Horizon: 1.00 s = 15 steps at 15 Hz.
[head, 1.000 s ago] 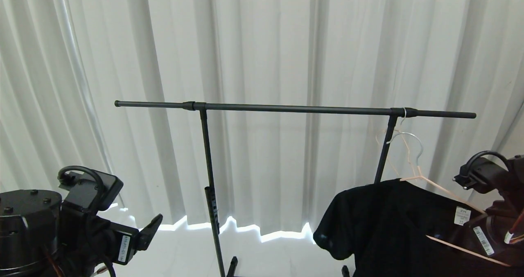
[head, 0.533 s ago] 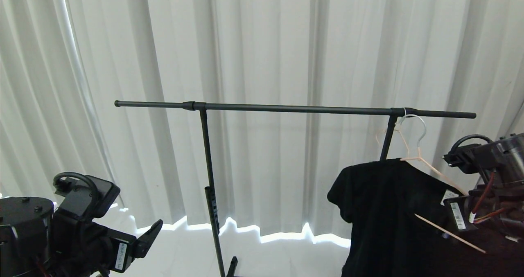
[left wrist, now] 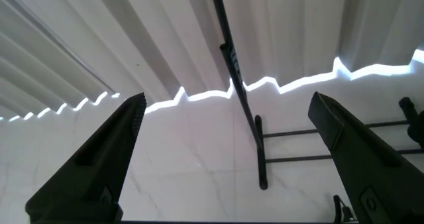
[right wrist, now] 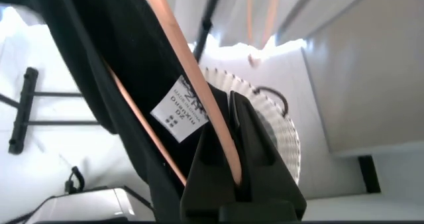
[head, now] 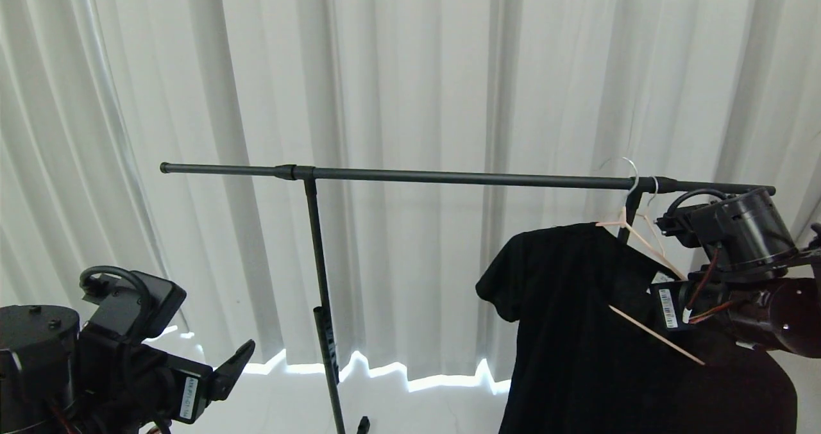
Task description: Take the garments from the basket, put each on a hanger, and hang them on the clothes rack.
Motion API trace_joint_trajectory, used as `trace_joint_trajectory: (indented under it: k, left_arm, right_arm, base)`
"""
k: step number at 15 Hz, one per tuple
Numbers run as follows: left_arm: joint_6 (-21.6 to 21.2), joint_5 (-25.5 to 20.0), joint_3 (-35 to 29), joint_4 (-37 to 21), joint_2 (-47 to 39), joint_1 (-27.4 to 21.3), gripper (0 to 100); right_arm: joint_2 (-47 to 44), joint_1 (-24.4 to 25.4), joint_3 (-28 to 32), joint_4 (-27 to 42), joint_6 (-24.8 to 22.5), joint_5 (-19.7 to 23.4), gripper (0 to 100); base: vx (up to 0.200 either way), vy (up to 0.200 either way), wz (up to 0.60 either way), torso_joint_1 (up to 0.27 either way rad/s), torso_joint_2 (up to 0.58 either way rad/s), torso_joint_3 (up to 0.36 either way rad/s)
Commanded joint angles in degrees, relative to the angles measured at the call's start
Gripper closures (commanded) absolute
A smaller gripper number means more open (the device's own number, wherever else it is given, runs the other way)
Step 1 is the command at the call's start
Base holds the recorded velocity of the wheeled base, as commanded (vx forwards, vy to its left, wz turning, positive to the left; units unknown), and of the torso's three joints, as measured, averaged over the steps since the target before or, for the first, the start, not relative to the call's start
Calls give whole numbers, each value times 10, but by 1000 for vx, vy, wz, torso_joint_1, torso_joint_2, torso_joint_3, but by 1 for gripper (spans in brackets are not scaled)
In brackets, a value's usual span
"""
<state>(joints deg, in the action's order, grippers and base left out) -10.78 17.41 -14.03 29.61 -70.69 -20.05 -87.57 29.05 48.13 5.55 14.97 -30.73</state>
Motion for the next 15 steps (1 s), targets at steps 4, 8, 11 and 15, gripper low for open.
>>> trace_joint_trajectory:
  k: [4, 8, 11, 15]
  left_arm:
    - [0, 1, -5, 0, 1, -1, 0]
    - [0, 1, -5, 1, 3, -1, 0]
    - [-1, 0, -4, 1, 7, -1, 0]
    - [-1, 1, -4, 2, 11, -2, 0]
  right_arm:
    - [-8, 58, 4, -1, 0, 0, 100]
    - [-29, 71, 11, -26, -4, 0, 100]
    - [-37, 71, 16, -27, -5, 0, 100]
    - [-74, 70, 53, -27, -5, 0, 100]
  base:
    - [200, 0, 0, 2, 2, 0]
    - [200, 0, 0, -2, 7, 1]
    - [67, 0, 0, 1, 1, -1]
    - [0, 0, 0, 0, 0, 0]
